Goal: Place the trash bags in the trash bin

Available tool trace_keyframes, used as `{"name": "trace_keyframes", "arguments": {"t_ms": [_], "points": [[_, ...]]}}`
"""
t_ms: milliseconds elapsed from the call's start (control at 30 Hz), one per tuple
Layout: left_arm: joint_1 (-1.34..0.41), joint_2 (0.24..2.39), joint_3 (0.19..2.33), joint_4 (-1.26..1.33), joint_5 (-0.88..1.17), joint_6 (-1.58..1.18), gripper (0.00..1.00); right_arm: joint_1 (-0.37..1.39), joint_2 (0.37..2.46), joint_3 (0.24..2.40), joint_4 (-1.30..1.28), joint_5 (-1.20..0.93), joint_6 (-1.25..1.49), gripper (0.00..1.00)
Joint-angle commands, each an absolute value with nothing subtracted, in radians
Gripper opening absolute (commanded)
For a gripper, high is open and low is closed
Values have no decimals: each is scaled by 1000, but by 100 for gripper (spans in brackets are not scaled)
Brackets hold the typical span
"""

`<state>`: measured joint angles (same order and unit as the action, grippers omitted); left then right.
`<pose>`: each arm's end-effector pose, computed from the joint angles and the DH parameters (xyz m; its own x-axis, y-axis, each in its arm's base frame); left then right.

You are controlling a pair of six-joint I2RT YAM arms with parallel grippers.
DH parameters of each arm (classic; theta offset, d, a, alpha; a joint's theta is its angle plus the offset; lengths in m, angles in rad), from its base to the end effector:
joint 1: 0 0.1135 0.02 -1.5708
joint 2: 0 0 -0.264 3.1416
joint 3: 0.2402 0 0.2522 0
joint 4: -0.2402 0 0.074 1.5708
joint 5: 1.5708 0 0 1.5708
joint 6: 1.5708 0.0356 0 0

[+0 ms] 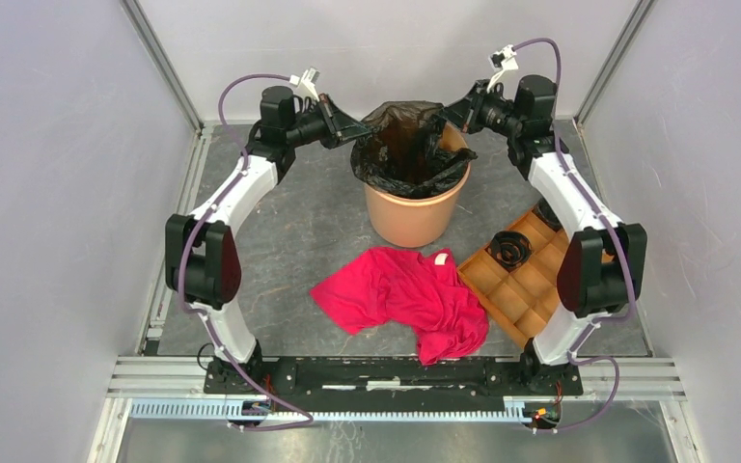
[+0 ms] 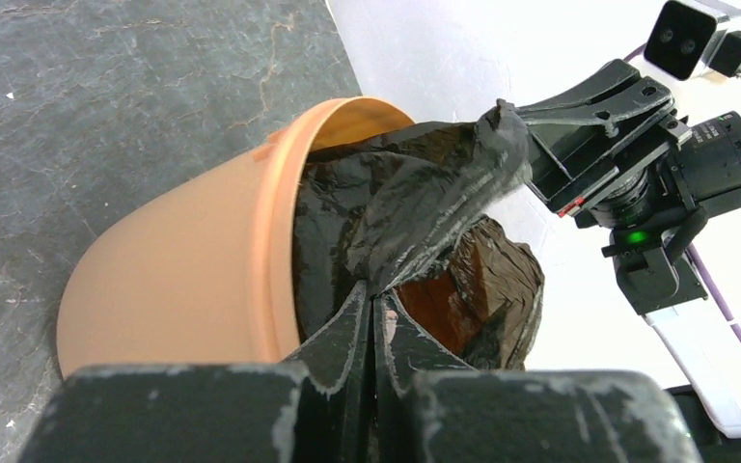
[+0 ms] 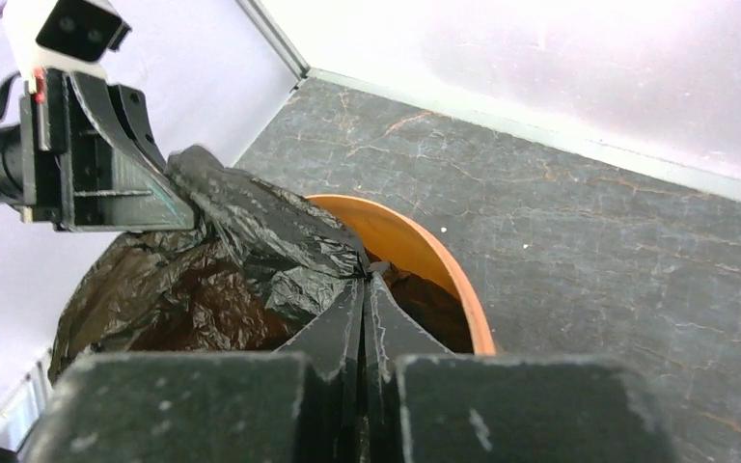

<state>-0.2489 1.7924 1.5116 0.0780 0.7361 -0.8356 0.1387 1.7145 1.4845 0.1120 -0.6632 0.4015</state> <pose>0.4093 -0.1287 0.3406 -0.7391 -0.3793 -0.5567 0.4052 0.4099 -0.8172 0.4044 0.0786 0.3653 -0.3865 0.2570 -0.8857 -0.6121 0.6470 0.4548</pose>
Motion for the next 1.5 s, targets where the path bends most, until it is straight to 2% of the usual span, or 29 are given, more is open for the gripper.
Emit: {"name": "trace_keyframes", "arguments": {"t_ms": [0, 167, 400, 767, 933, 1033, 1200, 1333, 1467], "points": [[-231, 1835, 1556, 133, 704, -896, 8, 112, 1793, 1568, 103, -650, 540, 0], [-201, 1907, 1551, 224, 714, -990, 5, 91, 1895, 1667, 35, -707, 554, 0], [-186, 1958, 1529, 347, 750, -1087, 6, 57, 1966, 1712, 7, -753, 544, 0], [-174, 1940, 1420, 336, 758, -1051, 9, 49, 1970, 1647, 3, -788, 494, 8], [-173, 1901, 1384, 221, 737, -945, 9, 48, 1974, 1664, -65, -788, 423, 13], [-173, 1869, 1347, 182, 730, -905, 9, 48, 1982, 1721, -161, -779, 356, 20], [-175, 1816, 1306, 175, 740, -893, 11, 36, 1915, 1828, -349, -666, 245, 57], [-175, 1767, 1275, 168, 749, -888, 16, 6, 1807, 1827, -434, -515, 194, 77], [-178, 1725, 1246, 163, 756, -881, 21, 5, 1683, 1781, -483, -431, 141, 85]]}}
